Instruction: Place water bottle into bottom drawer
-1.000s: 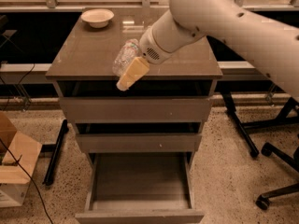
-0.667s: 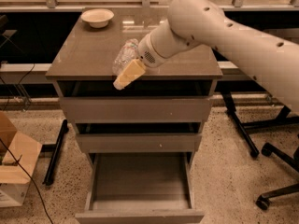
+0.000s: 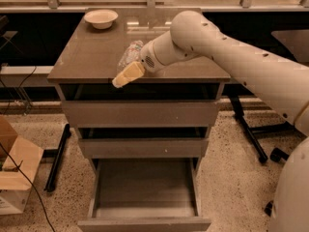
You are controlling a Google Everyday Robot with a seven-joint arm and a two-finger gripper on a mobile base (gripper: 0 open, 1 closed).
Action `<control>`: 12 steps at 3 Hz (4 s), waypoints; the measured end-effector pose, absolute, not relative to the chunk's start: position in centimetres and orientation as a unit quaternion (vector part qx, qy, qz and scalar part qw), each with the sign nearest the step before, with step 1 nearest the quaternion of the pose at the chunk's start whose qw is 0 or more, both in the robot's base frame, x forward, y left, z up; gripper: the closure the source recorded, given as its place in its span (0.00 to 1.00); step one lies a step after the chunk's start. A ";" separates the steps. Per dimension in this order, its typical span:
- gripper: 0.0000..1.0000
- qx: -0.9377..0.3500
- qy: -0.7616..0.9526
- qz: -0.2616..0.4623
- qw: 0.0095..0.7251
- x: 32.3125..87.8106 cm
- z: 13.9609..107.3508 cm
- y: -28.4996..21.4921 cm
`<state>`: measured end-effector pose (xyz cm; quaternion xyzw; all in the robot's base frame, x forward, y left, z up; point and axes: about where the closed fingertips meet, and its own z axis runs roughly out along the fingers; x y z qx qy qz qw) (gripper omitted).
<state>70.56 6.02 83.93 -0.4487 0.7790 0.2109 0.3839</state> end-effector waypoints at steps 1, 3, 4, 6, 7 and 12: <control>0.00 -0.428 0.785 0.217 0.392 72.0 83.7 6.6; 0.01 -0.381 0.810 0.219 0.388 74.4 83.3 7.5; 0.16 -0.361 0.825 0.211 0.381 75.2 83.3 7.3; 0.62 -0.330 0.847 0.191 0.372 75.9 83.0 5.8; 0.86 -0.325 0.850 0.180 0.374 75.8 83.4 5.0; 1.00 -0.548 0.681 0.289 0.392 53.4 86.2 0.1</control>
Offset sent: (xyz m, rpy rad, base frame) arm 0.0454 0.0111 -0.0004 0.0688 0.0342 -0.1386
